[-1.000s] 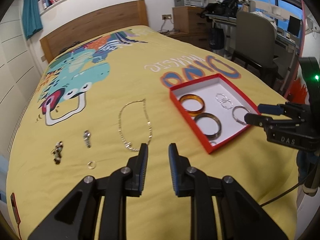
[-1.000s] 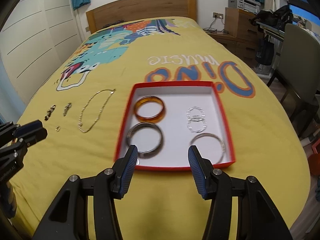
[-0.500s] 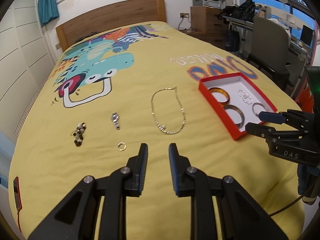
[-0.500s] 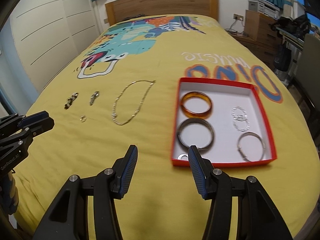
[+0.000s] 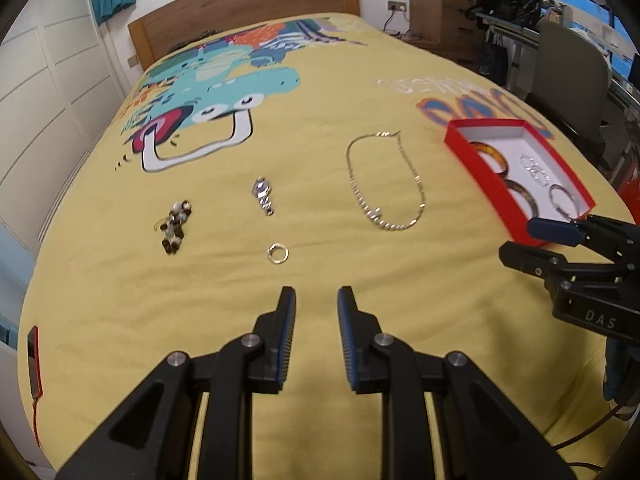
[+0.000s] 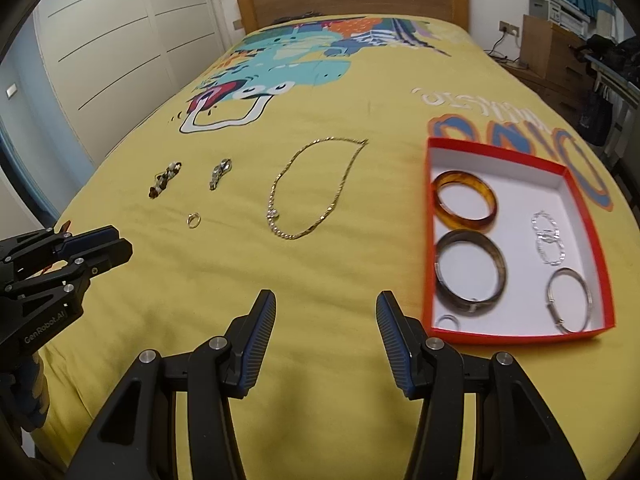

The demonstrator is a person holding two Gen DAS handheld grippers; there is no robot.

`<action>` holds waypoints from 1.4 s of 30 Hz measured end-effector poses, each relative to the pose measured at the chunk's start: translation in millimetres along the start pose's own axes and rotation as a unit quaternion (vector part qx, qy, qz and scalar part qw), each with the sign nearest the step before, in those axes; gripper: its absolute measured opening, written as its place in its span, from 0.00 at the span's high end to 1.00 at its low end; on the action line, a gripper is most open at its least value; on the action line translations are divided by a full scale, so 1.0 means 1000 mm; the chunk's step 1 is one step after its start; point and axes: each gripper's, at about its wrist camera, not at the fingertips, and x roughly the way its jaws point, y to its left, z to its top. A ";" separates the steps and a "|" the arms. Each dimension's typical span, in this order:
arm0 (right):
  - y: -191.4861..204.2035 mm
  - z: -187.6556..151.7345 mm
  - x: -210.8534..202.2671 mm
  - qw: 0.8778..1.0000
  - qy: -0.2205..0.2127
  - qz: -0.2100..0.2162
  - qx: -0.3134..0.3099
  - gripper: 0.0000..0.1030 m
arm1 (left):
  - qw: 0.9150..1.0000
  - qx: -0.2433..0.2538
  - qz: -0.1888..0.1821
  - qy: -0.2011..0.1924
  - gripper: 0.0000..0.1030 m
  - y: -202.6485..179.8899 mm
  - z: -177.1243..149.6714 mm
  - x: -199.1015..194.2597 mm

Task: Organize jewelry
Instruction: 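Withdraw both tools from the box back over the remaining jewelry, then grasp the small silver ring with the left tool while the right tool grasps the pearl necklace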

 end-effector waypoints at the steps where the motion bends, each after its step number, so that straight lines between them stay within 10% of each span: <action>1: 0.001 0.001 0.005 1.000 0.002 0.002 0.000 0.50 | 1.000 -0.005 0.001 0.003 0.80 0.003 -0.001 0.004; 14: 0.022 0.041 0.076 0.999 0.022 0.030 -0.037 0.55 | 0.991 -0.127 -0.031 0.023 0.80 0.075 -0.008 0.085; 42: 0.044 0.057 0.132 0.989 0.060 0.068 -0.113 0.72 | 0.988 -0.122 -0.099 0.008 0.81 0.067 0.022 0.133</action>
